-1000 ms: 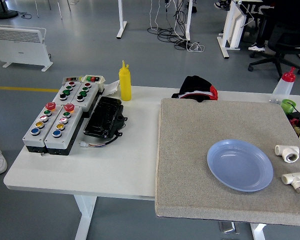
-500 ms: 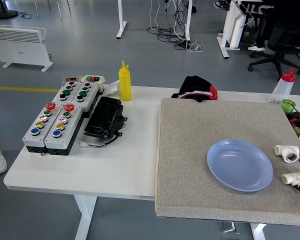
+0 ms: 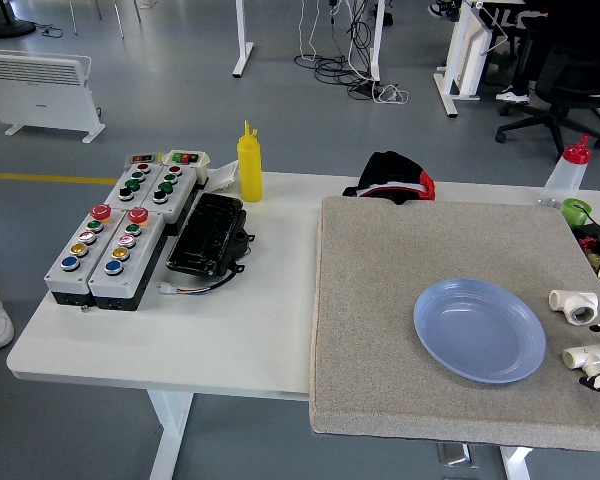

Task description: Pick pipe place plate twice

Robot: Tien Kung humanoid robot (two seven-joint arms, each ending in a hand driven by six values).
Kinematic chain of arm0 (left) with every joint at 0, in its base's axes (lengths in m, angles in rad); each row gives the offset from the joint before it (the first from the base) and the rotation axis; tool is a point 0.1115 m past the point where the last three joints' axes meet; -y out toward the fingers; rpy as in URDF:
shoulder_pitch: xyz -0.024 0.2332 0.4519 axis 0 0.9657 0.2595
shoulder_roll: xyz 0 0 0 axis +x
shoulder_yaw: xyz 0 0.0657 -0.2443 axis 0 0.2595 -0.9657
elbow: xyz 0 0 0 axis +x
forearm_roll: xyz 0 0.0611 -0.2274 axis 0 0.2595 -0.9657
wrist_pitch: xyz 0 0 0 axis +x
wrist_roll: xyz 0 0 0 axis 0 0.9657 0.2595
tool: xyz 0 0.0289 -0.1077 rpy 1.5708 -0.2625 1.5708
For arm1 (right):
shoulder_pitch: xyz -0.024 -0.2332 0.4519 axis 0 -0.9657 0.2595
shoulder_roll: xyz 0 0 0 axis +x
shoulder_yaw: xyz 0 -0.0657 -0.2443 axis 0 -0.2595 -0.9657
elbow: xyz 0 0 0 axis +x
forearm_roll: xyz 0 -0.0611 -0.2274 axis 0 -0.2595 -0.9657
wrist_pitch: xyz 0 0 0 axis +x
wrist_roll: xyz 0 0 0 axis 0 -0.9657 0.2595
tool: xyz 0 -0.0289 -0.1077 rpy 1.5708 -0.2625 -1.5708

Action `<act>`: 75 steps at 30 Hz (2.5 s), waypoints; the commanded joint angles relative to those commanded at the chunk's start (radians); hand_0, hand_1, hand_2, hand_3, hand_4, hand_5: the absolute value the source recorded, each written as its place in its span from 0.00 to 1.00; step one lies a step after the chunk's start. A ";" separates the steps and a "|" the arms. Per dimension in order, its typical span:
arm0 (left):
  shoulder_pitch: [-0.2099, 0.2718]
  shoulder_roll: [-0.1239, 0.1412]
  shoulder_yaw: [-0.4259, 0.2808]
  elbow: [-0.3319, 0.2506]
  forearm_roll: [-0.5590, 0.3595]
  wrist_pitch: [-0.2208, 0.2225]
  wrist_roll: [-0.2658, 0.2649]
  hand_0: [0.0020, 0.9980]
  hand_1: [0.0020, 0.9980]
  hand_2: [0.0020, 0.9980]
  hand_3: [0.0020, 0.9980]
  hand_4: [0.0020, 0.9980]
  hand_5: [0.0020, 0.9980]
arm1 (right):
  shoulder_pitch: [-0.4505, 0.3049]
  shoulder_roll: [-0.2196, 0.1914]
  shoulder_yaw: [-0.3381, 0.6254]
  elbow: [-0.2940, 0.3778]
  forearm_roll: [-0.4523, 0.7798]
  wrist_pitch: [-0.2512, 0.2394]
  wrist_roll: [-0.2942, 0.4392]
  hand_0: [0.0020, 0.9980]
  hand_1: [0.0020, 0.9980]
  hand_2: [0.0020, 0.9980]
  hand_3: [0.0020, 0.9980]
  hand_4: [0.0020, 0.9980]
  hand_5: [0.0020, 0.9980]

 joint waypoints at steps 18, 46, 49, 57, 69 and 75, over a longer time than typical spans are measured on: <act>-0.001 0.000 0.005 0.001 -0.007 -0.001 -0.004 0.62 0.68 0.71 0.58 0.47 1.00 | 0.025 0.017 -0.058 -0.048 -0.064 -0.037 0.006 0.75 0.70 0.65 0.68 0.75 0.33; 0.003 0.000 -0.002 -0.001 0.001 0.003 -0.001 0.62 0.68 0.71 0.58 0.47 1.00 | 0.023 0.009 -0.044 0.003 -0.079 -0.150 0.094 0.32 0.41 0.47 0.55 0.53 0.19; 0.003 0.000 0.001 -0.001 -0.005 0.003 -0.003 0.62 0.68 0.71 0.58 0.47 1.00 | 0.024 0.006 -0.038 0.019 -0.079 -0.160 0.101 0.32 0.41 0.47 0.55 0.53 0.19; -0.001 0.000 0.006 0.000 -0.013 0.002 -0.004 0.62 0.68 0.71 0.59 0.46 1.00 | 0.042 0.011 -0.030 0.096 -0.091 -0.203 0.125 0.32 0.41 0.47 0.54 0.51 0.20; -0.002 0.000 0.009 -0.001 -0.016 0.002 -0.006 0.62 0.68 0.71 0.58 0.47 1.00 | 0.099 0.033 -0.090 0.185 -0.089 -0.209 0.130 0.40 0.46 0.48 0.55 0.50 0.19; -0.002 0.000 0.010 -0.001 -0.019 0.004 -0.007 0.62 0.68 0.71 0.58 0.46 1.00 | 0.184 0.072 -0.204 0.177 -0.078 -0.131 0.113 0.63 0.62 0.57 0.59 0.52 0.21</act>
